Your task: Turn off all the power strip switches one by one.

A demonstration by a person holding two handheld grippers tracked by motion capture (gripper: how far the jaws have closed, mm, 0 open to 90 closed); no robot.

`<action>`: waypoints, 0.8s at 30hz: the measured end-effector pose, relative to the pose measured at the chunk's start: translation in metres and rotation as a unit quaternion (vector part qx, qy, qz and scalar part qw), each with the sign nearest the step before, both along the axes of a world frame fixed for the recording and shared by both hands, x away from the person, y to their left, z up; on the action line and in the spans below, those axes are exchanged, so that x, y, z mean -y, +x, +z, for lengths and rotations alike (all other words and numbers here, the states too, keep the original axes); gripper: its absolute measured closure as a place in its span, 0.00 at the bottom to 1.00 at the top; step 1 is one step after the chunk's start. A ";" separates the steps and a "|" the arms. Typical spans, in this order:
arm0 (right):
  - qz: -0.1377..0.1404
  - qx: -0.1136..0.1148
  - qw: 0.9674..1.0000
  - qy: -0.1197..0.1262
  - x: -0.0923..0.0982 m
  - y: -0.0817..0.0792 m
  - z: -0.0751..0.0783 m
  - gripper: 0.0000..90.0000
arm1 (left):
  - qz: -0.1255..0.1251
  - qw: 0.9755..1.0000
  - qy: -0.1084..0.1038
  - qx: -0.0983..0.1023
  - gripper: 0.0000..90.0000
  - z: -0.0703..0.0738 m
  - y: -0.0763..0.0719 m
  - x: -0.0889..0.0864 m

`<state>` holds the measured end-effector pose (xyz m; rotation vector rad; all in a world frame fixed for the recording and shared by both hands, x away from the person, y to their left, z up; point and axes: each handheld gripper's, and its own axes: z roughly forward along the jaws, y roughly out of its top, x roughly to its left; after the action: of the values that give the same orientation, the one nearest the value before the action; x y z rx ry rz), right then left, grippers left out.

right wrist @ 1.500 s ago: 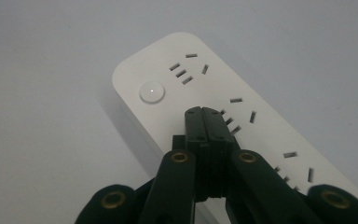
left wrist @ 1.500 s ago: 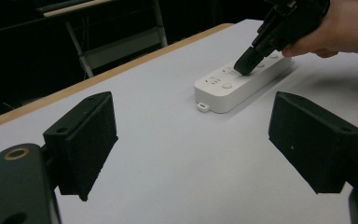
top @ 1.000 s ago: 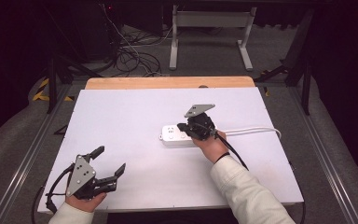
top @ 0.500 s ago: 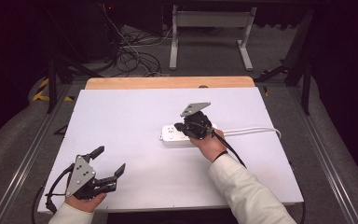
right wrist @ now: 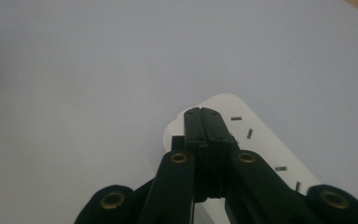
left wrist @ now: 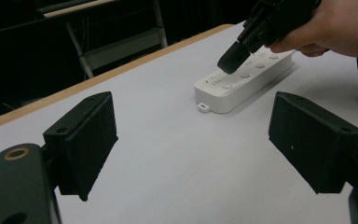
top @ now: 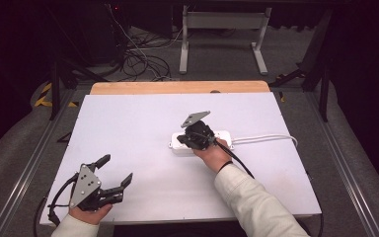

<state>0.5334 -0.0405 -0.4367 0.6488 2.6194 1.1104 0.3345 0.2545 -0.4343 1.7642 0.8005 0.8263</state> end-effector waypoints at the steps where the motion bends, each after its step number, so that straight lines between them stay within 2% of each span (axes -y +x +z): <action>1: -0.002 -0.002 1.000 -0.002 -0.001 0.001 -0.001 1.00 | 0.000 1.000 0.000 0.000 0.17 0.000 0.000 0.000; 14: -0.005 -0.013 1.000 -0.020 -0.004 0.005 -0.010 1.00 | 0.000 1.000 0.000 0.000 0.17 0.000 0.000 0.000; 24: -0.004 -0.011 1.000 -0.028 -0.006 0.004 -0.013 1.00 | 0.001 1.000 0.000 0.000 0.17 0.000 0.000 0.000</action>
<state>0.5377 -0.0349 -0.4498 0.6623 2.6538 1.0304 0.3346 0.2548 -0.4343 1.7635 0.8009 0.8278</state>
